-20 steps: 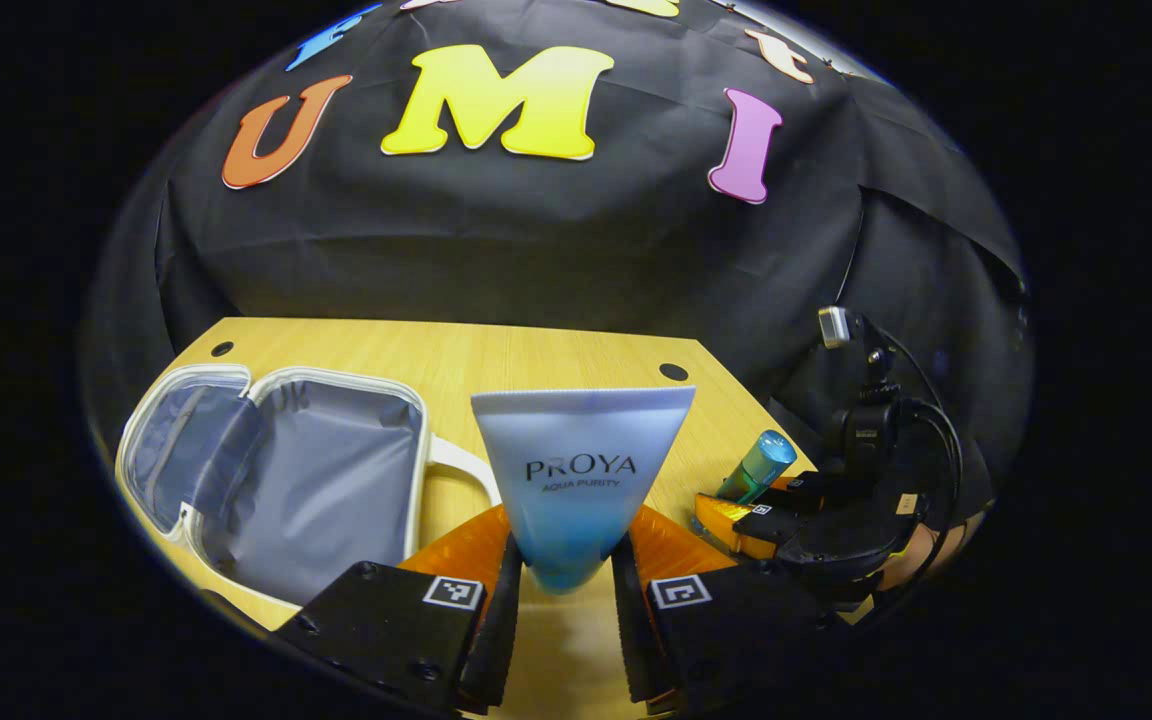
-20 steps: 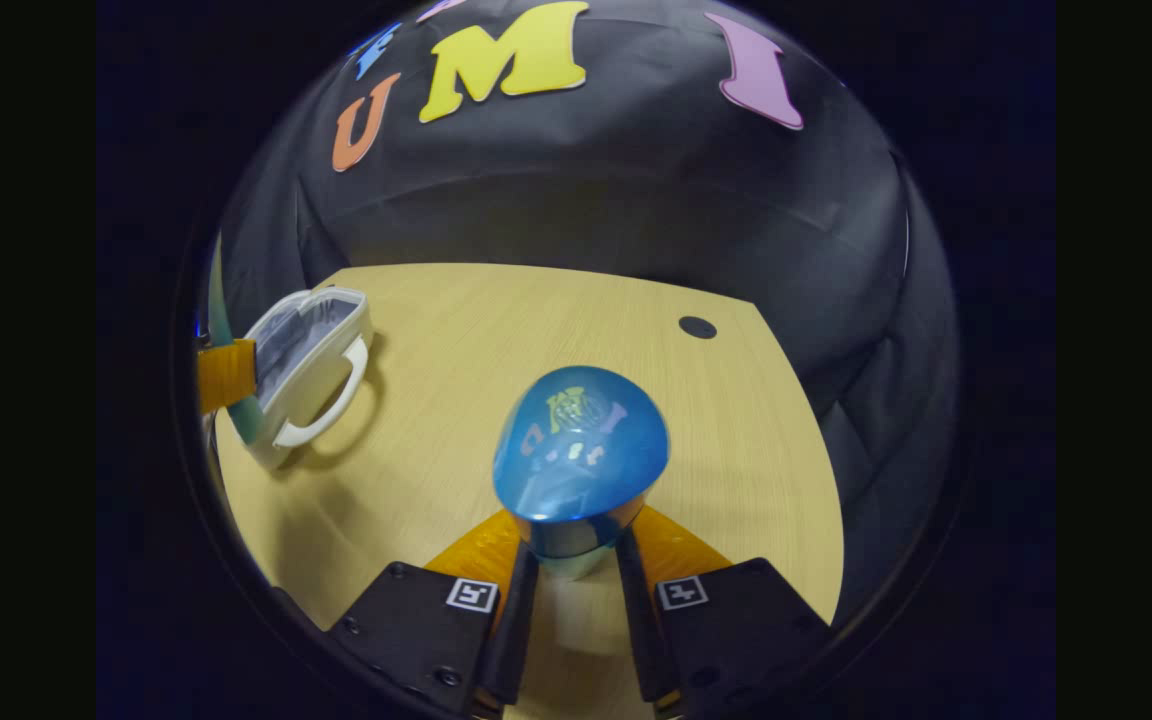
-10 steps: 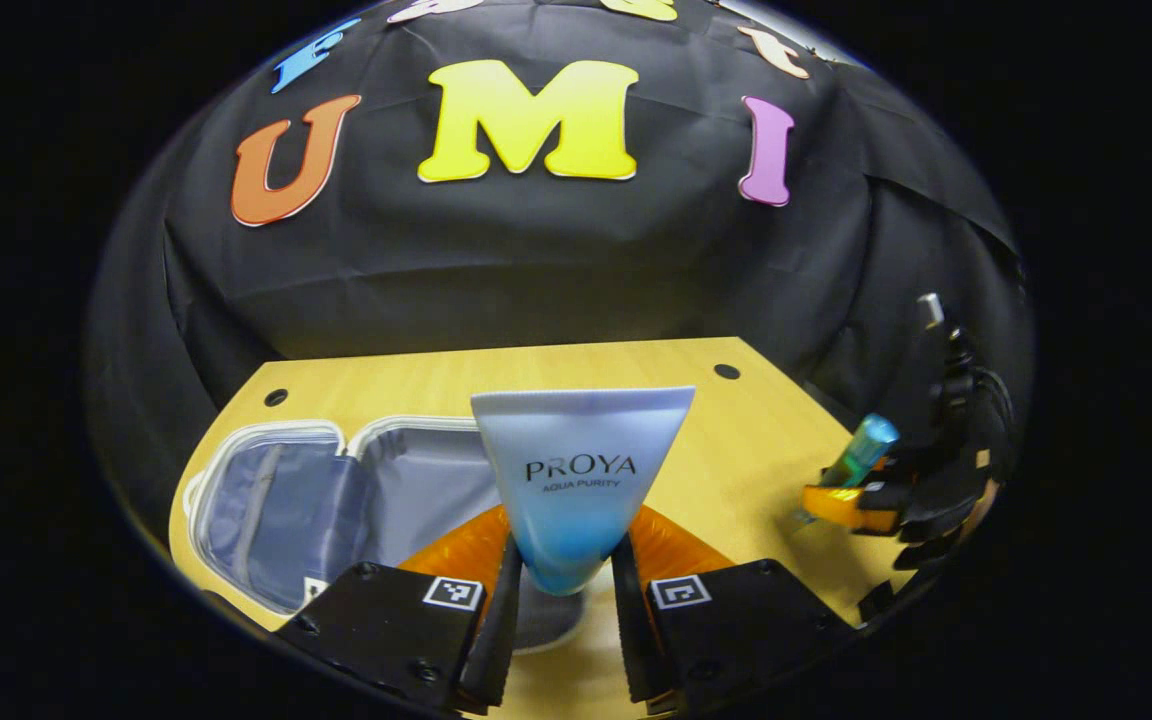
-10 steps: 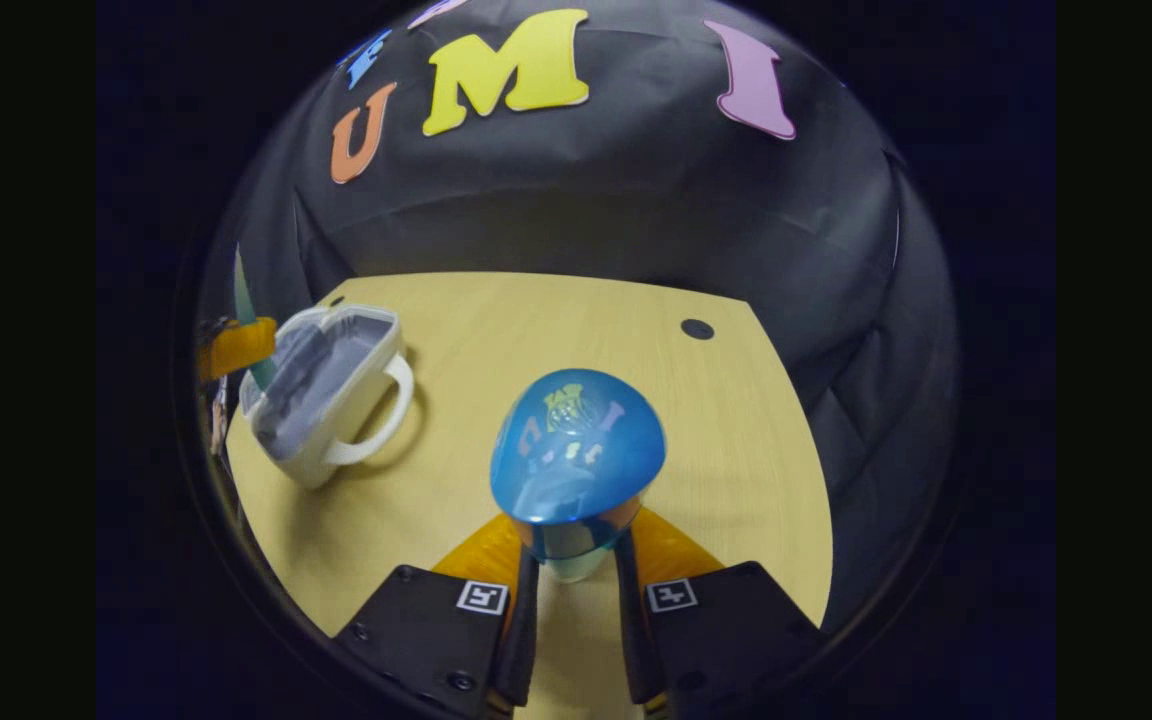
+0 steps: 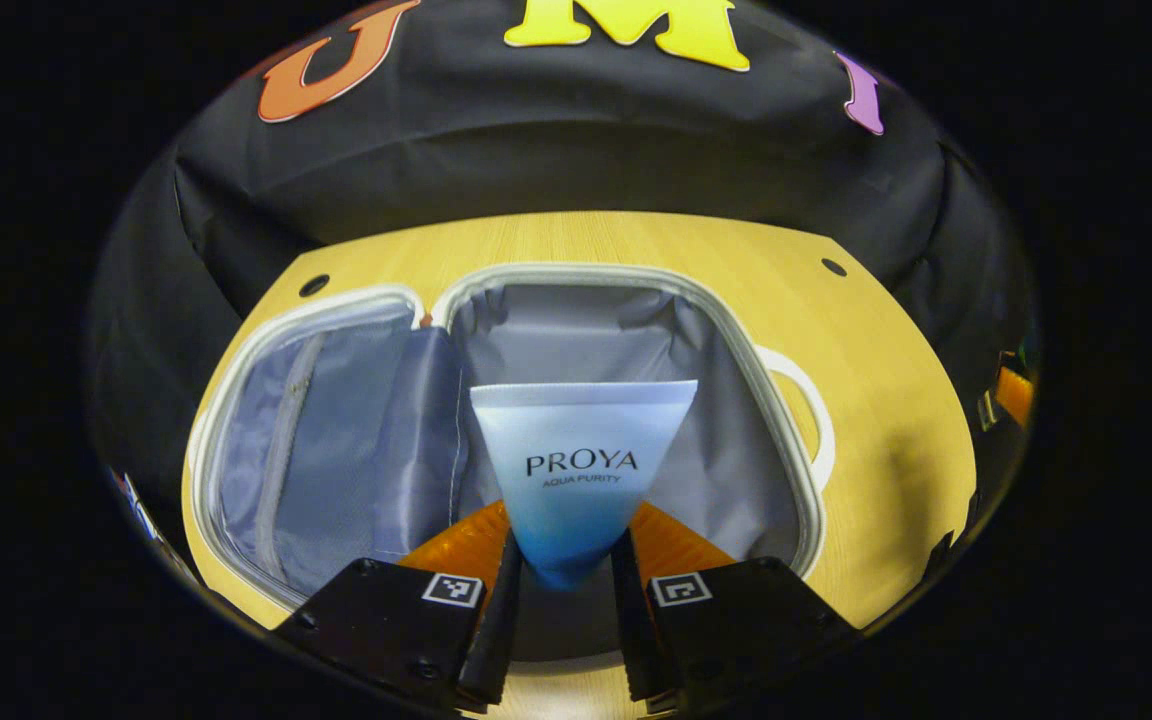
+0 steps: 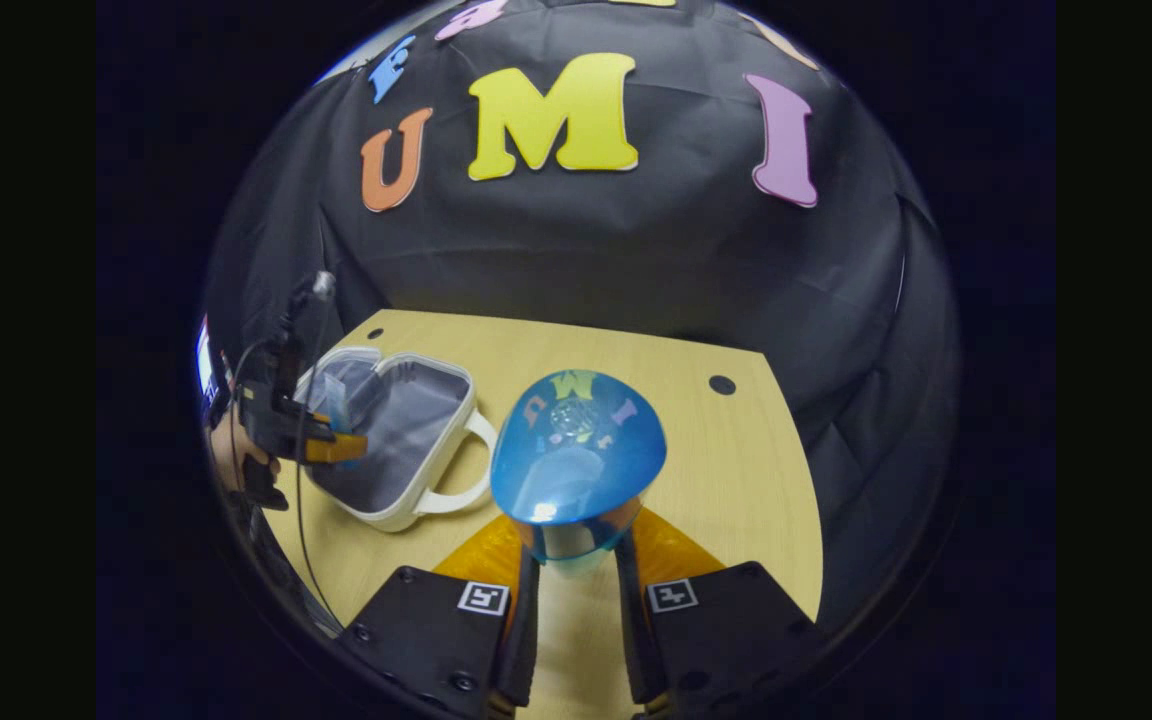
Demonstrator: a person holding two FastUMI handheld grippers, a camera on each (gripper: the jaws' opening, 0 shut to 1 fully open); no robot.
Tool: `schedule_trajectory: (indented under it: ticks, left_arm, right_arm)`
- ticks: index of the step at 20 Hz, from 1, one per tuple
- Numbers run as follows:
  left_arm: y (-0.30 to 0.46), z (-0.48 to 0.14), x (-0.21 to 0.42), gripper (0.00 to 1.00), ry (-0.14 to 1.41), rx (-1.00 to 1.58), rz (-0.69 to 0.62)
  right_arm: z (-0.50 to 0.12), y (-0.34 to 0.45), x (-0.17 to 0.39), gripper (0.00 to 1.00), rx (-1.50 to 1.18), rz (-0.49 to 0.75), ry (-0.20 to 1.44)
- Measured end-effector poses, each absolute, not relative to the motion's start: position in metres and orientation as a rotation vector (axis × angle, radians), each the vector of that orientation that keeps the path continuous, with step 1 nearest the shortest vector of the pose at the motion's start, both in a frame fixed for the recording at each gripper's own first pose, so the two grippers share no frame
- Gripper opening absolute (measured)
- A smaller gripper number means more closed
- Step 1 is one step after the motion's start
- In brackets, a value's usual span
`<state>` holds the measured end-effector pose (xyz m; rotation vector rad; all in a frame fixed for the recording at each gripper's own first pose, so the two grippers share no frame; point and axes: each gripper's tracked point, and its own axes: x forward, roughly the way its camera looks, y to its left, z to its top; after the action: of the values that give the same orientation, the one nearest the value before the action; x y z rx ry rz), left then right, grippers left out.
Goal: First open the suitcase, pack the skin care products into it, and then close the suitcase.
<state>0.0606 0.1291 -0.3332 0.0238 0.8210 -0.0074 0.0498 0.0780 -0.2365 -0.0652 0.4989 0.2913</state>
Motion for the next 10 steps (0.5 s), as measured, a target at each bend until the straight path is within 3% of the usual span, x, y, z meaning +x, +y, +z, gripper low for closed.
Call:
schedule_trajectory:
  ticks: [10]
  left_arm:
    - [0.141,-0.362,0.055,0.47,0.945,0.057,0.054]
  right_arm:
    - [-0.238,0.075,0.037,0.34,-0.097,0.293,0.517]
